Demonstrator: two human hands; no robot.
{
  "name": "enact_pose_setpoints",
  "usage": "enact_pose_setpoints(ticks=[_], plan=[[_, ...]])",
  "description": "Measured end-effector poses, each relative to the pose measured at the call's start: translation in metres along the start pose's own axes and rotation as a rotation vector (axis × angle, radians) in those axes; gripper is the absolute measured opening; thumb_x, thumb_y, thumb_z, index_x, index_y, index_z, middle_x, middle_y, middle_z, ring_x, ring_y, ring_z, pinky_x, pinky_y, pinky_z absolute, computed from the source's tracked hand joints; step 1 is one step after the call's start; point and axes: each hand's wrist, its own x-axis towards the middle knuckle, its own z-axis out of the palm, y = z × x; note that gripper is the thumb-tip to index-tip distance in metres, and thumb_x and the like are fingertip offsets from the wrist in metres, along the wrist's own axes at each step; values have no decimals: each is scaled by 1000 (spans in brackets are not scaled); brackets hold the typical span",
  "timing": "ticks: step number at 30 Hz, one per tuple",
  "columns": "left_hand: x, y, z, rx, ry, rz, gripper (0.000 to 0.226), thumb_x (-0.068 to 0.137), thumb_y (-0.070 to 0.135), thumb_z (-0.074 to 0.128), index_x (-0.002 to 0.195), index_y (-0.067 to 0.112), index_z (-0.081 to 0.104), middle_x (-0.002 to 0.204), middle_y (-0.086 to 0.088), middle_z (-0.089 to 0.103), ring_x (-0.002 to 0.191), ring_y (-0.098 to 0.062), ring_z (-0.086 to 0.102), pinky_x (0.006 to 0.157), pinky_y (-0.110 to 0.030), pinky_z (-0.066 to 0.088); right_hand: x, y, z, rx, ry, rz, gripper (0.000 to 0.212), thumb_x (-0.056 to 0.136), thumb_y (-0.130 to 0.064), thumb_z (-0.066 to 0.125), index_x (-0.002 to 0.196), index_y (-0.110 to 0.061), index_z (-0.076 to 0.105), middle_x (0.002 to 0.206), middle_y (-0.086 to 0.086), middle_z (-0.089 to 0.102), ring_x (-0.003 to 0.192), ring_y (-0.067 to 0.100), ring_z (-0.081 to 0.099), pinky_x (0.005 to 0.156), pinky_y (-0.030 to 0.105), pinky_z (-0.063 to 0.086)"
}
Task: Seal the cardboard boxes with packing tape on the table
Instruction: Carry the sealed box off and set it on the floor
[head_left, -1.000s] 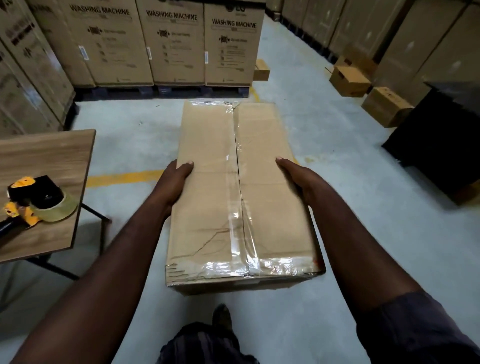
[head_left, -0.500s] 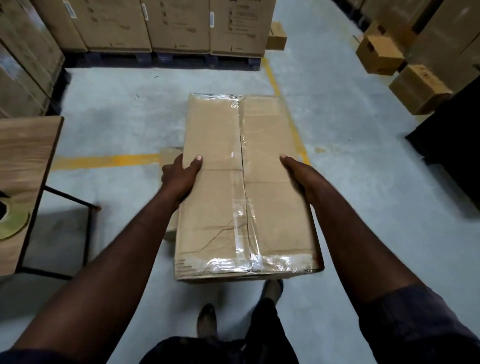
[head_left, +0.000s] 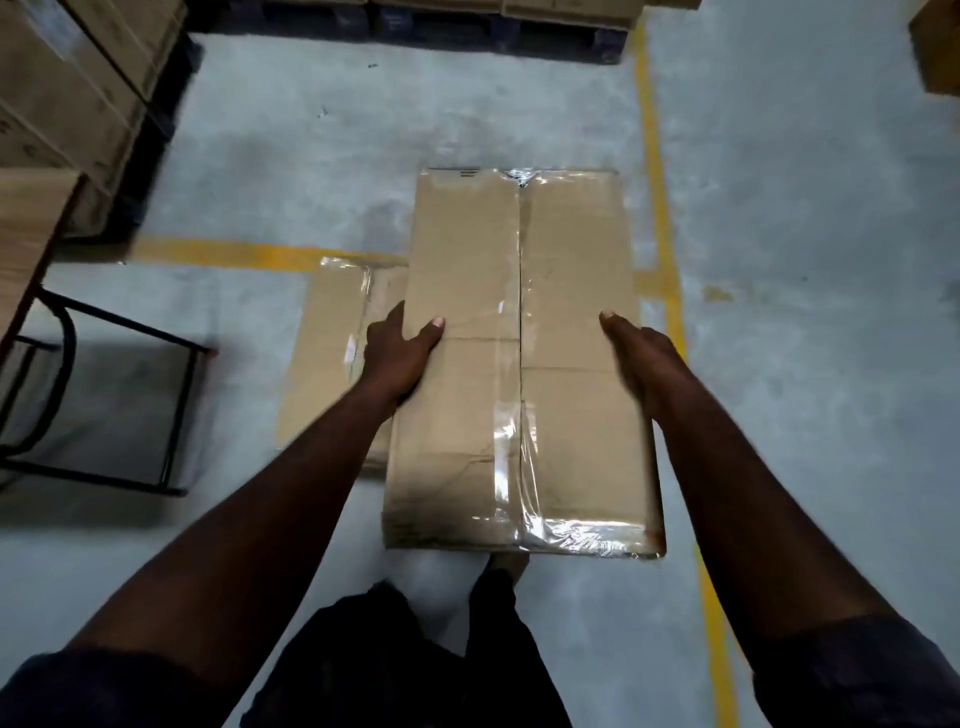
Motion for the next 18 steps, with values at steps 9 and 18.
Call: enact_pose_setpoints(ticks=[9, 18], plan=[[69, -2, 64, -24, -37, -2, 44, 92, 29, 68, 135, 28, 59, 125, 7, 66, 107, -6, 64, 79, -4, 44, 105, 35, -7, 39, -19, 99, 57, 84, -56, 73, 124, -15, 66, 112, 3, 74, 97, 20, 72, 92, 39, 58], [148, -68, 88, -10, -166, -93, 49, 90, 15, 68, 137, 17, 56, 126, 0, 66, 119, -21, 61, 108, -41, 45, 184, 88, 27, 26, 15, 150, 57, 86, -54, 73, 126, -14, 65, 115, 1, 73, 101, 17, 71, 92, 35, 56]])
